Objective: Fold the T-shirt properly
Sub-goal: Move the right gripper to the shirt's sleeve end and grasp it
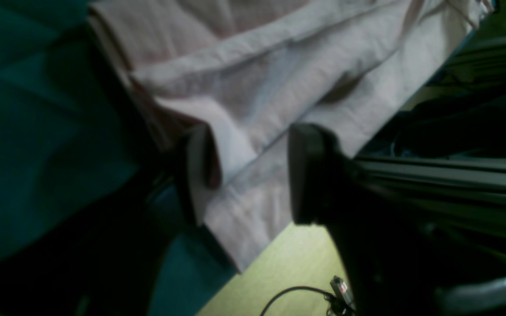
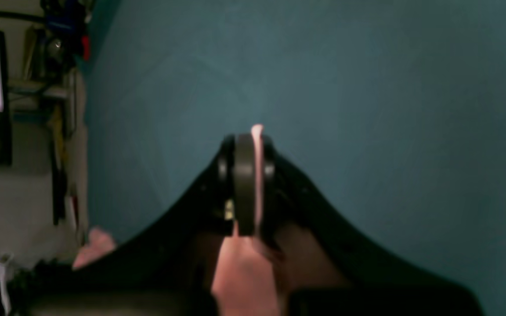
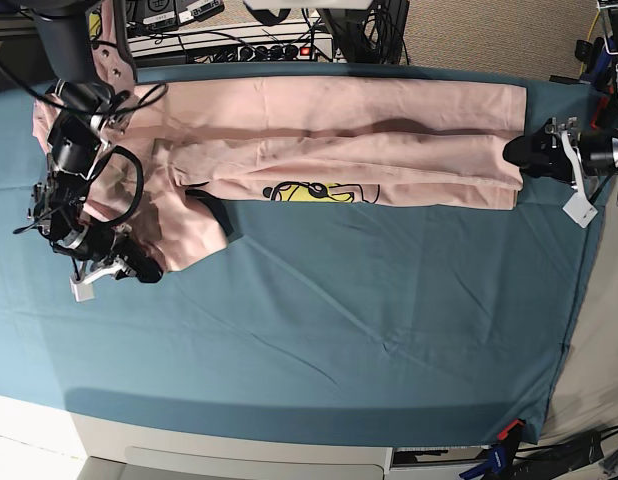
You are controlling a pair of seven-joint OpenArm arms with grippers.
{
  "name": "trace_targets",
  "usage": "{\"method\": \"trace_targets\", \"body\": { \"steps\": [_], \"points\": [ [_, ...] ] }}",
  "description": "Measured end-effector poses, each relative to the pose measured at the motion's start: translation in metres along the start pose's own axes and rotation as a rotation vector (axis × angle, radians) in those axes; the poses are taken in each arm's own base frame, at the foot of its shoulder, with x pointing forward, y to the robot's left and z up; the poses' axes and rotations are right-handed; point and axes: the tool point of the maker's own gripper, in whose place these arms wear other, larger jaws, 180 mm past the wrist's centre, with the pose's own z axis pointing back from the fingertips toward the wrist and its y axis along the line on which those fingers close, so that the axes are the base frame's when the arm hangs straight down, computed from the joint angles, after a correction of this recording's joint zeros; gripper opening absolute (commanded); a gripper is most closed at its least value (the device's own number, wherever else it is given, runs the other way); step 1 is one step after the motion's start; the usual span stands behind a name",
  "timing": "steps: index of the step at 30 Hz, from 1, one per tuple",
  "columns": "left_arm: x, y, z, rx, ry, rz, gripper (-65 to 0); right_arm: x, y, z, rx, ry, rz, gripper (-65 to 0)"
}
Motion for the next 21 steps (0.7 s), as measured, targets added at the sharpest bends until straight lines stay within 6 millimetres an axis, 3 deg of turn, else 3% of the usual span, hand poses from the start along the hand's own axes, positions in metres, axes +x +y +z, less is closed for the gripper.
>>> {"method": "trace_targets", "body": {
  "steps": [3, 7, 10, 15, 21],
  "points": [
    [0.0, 0.0, 0.0, 0.001, 0.001, 0.0, -35.4, 0.01, 0.022, 0.014, 0.039, -0.007, 0.087, -65.0],
    [0.0, 0.0, 0.0, 0.0, 0.001, 0.0, -35.4, 0.028, 0.052, 0.046, 0.055, -0.07, 0.261, -65.0],
    [0.0, 0.0, 0.0, 0.0, 0.0, -0.001, -35.4, 0.018, 0.062, 0.066, 0.017, -0.093, 0.375, -65.0],
    [0.0, 0.0, 0.0, 0.0, 0.001, -0.001, -35.4, -0.039, 0.065, 0.085, -0.035, 0.002, 0.501, -65.0],
    [0.0, 0.0, 0.0, 0.0, 0.001, 0.0, -35.4, -0.13, 0.088, 0.1, -0.01, 0.165, 0.6, -65.0]
  ]
}}
